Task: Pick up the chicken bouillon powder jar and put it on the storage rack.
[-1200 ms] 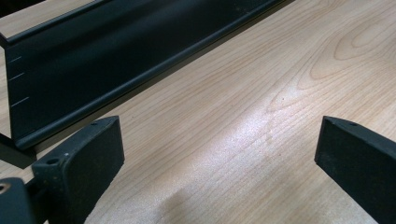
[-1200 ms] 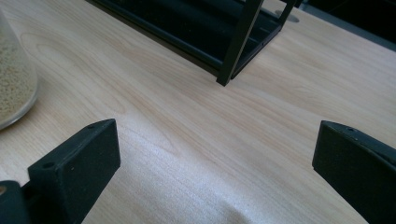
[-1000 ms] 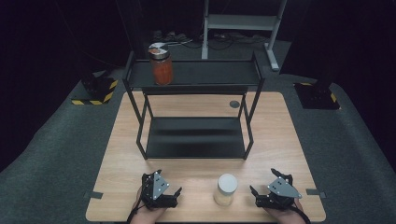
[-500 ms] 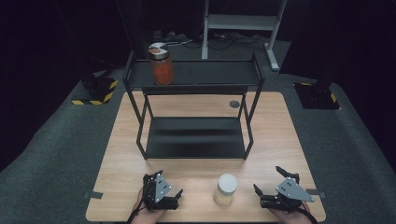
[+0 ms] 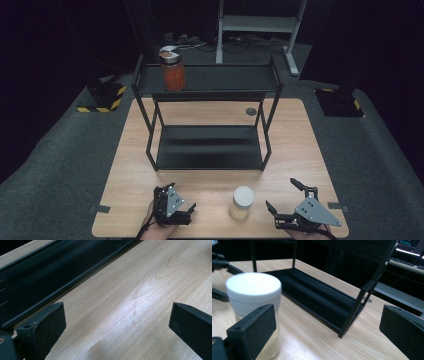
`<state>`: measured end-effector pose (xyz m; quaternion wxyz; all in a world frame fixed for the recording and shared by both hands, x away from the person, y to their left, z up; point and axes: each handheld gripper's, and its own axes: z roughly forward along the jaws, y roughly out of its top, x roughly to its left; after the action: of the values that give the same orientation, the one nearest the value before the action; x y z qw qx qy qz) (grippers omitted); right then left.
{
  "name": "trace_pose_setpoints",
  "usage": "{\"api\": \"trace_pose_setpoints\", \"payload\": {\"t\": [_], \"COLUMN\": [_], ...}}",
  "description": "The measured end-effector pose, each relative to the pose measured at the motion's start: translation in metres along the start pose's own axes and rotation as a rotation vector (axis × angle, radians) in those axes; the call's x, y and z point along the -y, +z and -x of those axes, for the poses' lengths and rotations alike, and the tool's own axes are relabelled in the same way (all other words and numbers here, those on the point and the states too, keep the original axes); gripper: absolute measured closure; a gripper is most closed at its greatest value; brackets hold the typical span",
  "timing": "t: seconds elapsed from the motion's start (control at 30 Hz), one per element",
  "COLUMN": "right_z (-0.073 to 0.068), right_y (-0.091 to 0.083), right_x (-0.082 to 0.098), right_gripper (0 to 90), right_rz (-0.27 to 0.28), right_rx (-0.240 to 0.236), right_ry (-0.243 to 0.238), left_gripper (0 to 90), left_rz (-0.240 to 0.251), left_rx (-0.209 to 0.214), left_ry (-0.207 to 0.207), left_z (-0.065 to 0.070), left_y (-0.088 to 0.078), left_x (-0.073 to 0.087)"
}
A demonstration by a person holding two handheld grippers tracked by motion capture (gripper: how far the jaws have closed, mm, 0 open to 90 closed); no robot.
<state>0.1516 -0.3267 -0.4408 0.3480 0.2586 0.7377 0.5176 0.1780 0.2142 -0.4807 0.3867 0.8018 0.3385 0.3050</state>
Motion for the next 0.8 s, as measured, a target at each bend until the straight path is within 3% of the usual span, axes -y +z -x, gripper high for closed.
{"api": "trace_pose_setpoints", "payload": {"t": [0.5,0.8], "right_z": [-0.001,-0.007], "right_y": [0.009,0.018], "right_x": [0.001,-0.001], "right_gripper": [0.0,0.0], "right_rz": [0.069,0.065], "right_rx": [-0.117,-0.163], "right_ry": [0.057,0.071], "left_gripper": [1.2,1.2], "left_rz": [0.006,0.01], "left_rx": [0.011,0.015], "left_ry": [-0.008,-0.006], "left_z": [-0.003,-0.003], "left_y": [0.0,-0.001], "left_x": [0.001,0.002]}}
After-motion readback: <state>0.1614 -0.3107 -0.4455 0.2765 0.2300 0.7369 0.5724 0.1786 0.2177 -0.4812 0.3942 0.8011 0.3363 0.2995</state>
